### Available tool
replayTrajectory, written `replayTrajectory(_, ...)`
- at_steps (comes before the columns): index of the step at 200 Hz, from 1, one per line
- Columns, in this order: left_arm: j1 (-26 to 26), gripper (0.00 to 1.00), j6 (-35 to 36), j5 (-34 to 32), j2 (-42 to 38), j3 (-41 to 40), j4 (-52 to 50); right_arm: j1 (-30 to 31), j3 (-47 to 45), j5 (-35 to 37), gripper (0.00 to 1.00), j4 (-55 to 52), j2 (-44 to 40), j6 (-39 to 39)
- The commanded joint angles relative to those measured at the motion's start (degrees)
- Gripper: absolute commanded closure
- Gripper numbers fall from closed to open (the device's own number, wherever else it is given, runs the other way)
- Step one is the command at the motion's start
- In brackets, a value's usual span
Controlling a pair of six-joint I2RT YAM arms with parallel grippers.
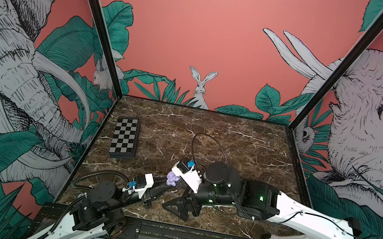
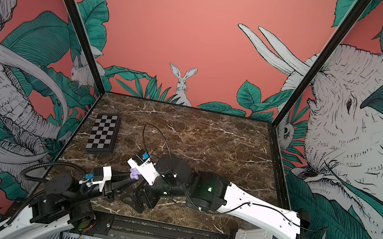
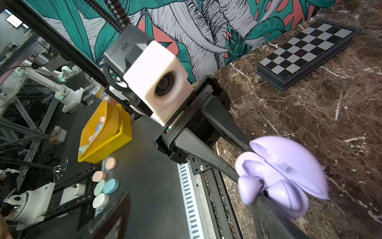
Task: Insert wireless bluetooth earbuds into charging case
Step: Insert the wireless bluetooth earbud into the charging case.
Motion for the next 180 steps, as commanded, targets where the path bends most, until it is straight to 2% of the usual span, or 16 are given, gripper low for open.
replayTrajectory(1, 0.0, 1.0, 0.2, 0.7, 0.0, 0.7, -0.1, 0.2, 2.3, -1.4, 0.1, 3.6, 0.5, 0.8)
replayTrajectory(75, 0.0, 1.0, 0.5, 0.8, -0.4, 0.8, -0.4, 0.7, 3.9, -1.1, 0.1, 2.6, 0.3, 0.6)
replayTrajectory(113, 0.0, 1.0, -0.6, 1.1, -0.4, 0.8, -0.6, 0.6, 8.1, 3.2, 0.06, -3.1, -3.2, -3.2)
replayTrajectory(132, 0.0, 1.0, -3.1, 4.0, 1.2, 1.2, 0.3, -0.7, 8.4, 7.4, 0.02, -5.5, -4.7, -5.1)
replayTrajectory(155, 0.0, 1.0, -6.2, 7.3, 4.2, 3.0, 1.8, -3.5, 7.5, 4.3, 0.02, -5.7, -4.0, -4.0)
replayTrajectory(180, 0.0, 1.0, -9.5, 9.5, 6.4, 4.5, 5.0, -6.6, 4.9, -0.2, 0.02, -2.6, -3.6, 0.7)
